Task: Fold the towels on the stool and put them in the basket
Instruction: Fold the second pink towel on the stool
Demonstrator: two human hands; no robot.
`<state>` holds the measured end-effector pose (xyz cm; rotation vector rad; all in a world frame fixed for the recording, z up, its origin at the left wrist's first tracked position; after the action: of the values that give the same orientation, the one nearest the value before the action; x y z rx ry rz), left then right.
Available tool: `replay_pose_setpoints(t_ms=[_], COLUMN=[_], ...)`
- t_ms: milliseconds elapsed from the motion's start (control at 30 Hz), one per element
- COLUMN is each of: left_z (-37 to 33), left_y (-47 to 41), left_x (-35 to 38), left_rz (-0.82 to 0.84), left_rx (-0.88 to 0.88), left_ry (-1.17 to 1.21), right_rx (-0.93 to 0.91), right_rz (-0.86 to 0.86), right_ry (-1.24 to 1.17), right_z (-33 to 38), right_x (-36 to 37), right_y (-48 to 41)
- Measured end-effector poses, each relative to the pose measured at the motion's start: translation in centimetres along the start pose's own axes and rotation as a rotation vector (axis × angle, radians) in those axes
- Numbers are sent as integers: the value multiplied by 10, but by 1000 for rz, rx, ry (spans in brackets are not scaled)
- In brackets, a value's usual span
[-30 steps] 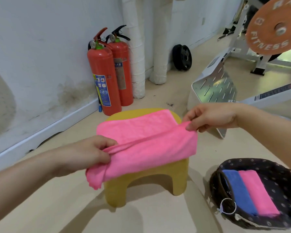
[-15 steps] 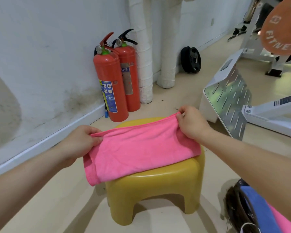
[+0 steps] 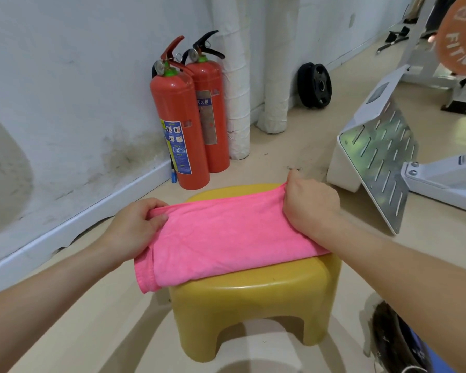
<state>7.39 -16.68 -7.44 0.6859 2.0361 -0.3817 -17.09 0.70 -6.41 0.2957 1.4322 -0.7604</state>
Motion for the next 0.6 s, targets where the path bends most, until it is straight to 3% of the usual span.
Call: replay_pose_setpoints(t_ms=[167, 267, 433, 533, 600], left_z=[9, 14, 15, 9, 3], left_y=[-2, 1, 5, 8, 9], left_x=[10, 16, 21, 21, 15], left_rz=[140, 274, 420, 447, 437], left_rx=[-54, -187, -270, -277, -263], left_ry=[202, 451, 658, 710, 748], right_rx=[8, 29, 107, 165, 216], right_rz=[-27, 139, 363, 463, 516], right_ry=[-51, -105, -279, -298, -444], right_z=[-10, -18, -21, -23, -26], right_x=[0, -1, -14, -16, -17], right_y=[-1, -7, -15, -12, -10])
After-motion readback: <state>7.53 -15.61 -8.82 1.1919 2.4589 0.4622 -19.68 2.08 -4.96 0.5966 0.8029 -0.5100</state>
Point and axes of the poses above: each hand's wrist, its own y-axis away from the middle knuckle, its own x-axis out of the palm, z = x × y, the point moved 6 cm from there along -y, towards the middle knuckle, and after that the axes turned 6 degrees about -y, right-handed, at the moved point
